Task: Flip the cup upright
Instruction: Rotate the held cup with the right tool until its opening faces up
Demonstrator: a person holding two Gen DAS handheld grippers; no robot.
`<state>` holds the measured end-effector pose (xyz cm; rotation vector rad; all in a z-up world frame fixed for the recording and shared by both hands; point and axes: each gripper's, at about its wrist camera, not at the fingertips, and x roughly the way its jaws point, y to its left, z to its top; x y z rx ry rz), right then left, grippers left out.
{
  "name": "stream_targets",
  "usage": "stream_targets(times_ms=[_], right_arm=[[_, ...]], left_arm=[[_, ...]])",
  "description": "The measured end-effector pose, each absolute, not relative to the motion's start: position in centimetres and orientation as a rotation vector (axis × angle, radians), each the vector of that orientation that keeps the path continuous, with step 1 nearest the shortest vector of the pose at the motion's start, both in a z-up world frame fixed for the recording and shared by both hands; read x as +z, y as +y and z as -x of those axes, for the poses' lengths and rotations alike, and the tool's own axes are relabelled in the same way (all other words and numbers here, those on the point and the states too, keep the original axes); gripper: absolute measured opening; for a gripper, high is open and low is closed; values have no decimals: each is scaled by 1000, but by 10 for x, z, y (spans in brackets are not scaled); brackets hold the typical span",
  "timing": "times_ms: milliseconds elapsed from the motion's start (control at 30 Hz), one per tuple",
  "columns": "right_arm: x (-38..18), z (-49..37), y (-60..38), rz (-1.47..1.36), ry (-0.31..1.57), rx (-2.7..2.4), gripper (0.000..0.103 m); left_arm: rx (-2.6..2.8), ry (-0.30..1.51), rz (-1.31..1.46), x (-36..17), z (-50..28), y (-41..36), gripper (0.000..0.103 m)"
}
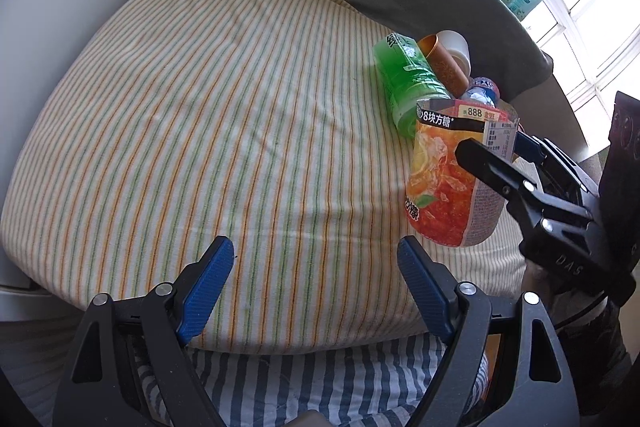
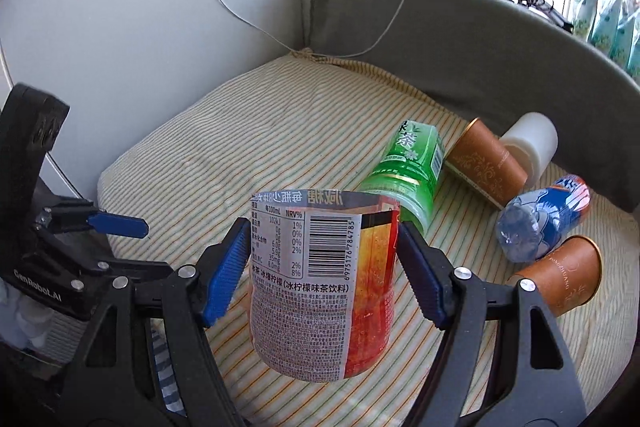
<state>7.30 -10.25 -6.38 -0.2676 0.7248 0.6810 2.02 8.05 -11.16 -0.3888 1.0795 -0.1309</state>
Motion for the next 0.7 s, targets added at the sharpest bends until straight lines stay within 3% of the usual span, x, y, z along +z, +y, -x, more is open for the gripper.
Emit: stream_targets(times_ms=[700], right_arm=[[-69, -39, -137, 175, 718, 645, 77]], left_arm=[[-158, 965, 232, -86, -8, 39, 84]])
